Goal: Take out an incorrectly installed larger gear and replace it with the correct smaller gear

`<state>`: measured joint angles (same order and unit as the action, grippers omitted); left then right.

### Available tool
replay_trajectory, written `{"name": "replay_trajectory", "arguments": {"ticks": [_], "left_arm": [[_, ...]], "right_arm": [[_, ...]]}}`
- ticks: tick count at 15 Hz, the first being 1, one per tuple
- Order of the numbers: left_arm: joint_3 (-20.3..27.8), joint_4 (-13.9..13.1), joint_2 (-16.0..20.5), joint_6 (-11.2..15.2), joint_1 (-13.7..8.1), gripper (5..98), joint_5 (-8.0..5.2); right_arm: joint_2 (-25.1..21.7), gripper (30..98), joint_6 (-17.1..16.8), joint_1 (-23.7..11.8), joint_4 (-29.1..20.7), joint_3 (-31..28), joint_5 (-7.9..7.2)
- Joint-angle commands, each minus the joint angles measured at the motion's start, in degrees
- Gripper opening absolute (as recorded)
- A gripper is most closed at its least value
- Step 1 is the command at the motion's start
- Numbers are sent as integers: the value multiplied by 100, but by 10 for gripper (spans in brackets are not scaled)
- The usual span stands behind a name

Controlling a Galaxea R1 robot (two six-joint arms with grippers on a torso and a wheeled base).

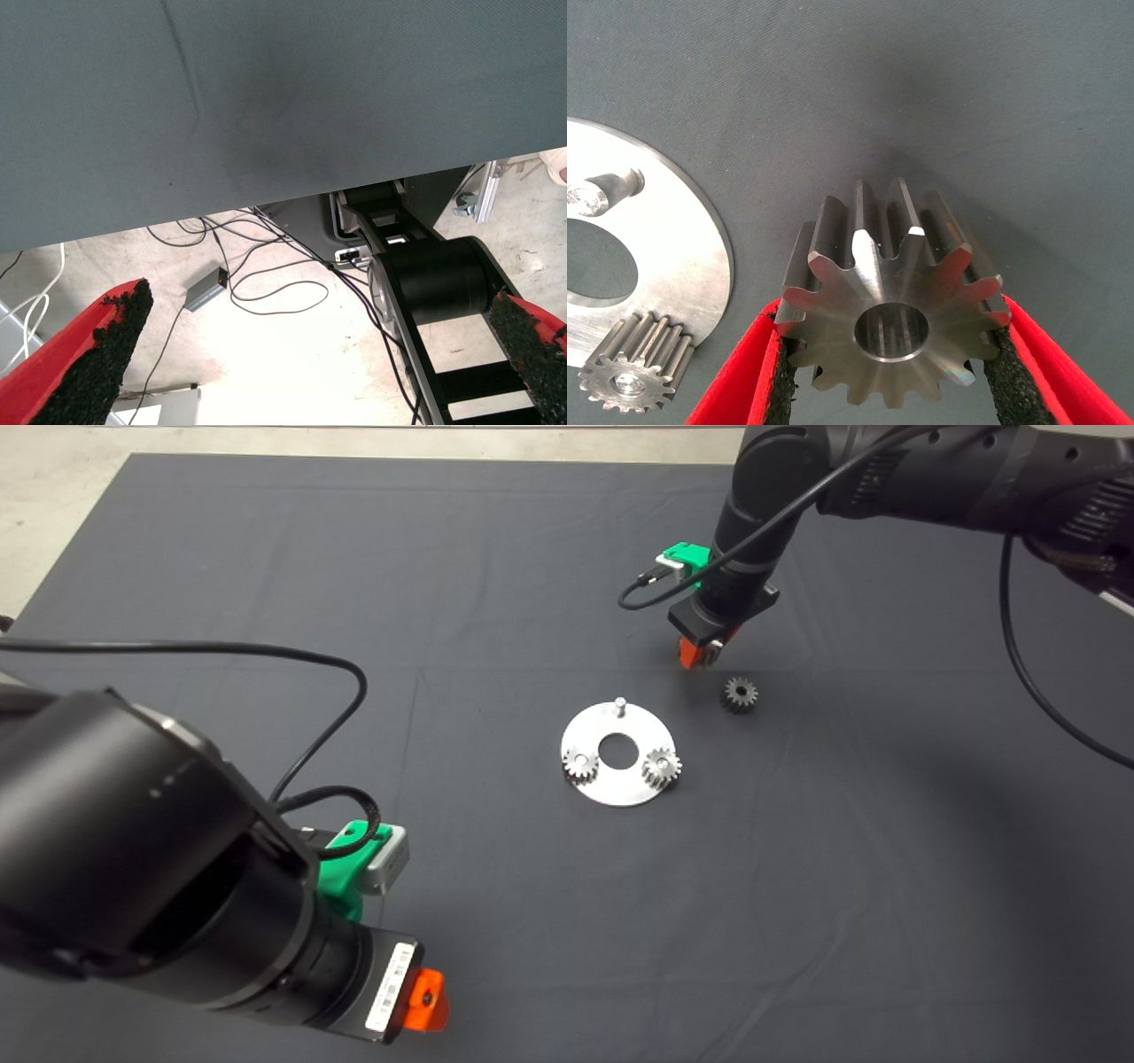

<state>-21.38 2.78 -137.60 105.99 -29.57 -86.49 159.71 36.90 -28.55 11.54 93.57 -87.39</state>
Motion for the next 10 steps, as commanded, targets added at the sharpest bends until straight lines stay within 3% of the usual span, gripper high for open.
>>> {"name": "replay_trajectory", "arguments": {"ticks": [1,10], "left_arm": [[101,-93,0,27,-101,981,10],[101,-93,0,27,-101,981,10]], "right_arm": [[13,472,36,-128,-144,-51,-568],[39,470,45,80,-135,-34,-542]]}}
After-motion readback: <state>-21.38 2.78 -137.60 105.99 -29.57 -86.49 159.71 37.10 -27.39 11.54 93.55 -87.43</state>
